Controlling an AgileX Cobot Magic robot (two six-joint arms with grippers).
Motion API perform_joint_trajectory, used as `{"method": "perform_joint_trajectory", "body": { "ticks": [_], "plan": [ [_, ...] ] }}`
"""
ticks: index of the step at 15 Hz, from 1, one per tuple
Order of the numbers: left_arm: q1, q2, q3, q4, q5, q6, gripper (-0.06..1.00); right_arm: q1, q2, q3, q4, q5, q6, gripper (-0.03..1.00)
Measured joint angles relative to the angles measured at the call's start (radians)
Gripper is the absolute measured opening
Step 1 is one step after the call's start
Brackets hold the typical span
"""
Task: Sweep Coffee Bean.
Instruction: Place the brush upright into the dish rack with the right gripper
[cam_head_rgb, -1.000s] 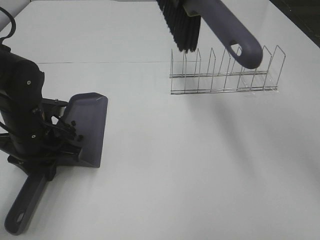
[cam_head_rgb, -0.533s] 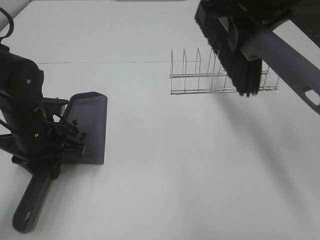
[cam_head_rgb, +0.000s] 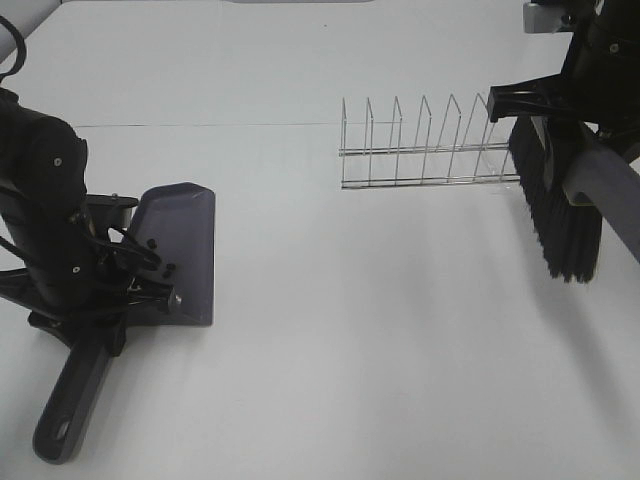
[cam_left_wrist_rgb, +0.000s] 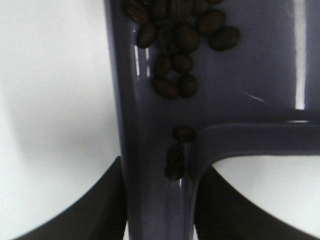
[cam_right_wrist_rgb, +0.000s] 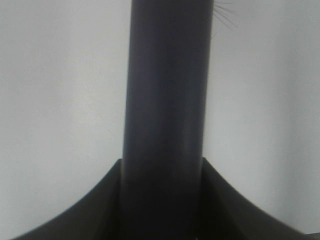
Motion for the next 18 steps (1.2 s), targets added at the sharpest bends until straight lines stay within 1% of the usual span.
{"method": "perform_joint_trajectory", "body": {
  "ticks": [2,6,10,12,14,18],
  "plan": [
    [0.0,0.0,0.0,-0.003,-0.004,-0.002,0.34,0.0,0.027,0.0,0.014,0.0,-0.001,0.36],
    [0.0,0.0,0.0,-0.017,-0.014,-0.043,0.34,0.0,0.112,-0.001,0.063,-0.004,-0.005,0.36],
    [0.0,0.0,0.0,-0.024,-0.019,-0.044,0.34,0.0,0.182,-0.086,0.078,-0.004,-0.036,0.36],
    [0.0,0.0,0.0,-0.024,-0.02,-0.044,0.34,0.0,0.23,-0.152,0.088,-0.005,-0.058,0.36],
    [0.0,0.0,0.0,-0.024,-0.022,-0.044,0.34,0.0,0.316,-0.244,0.068,-0.006,-0.084,0.36],
    [0.0,0.0,0.0,-0.023,-0.022,-0.044,0.34,-0.001,0.391,-0.321,0.017,-0.006,-0.084,0.36]
  ]
}}
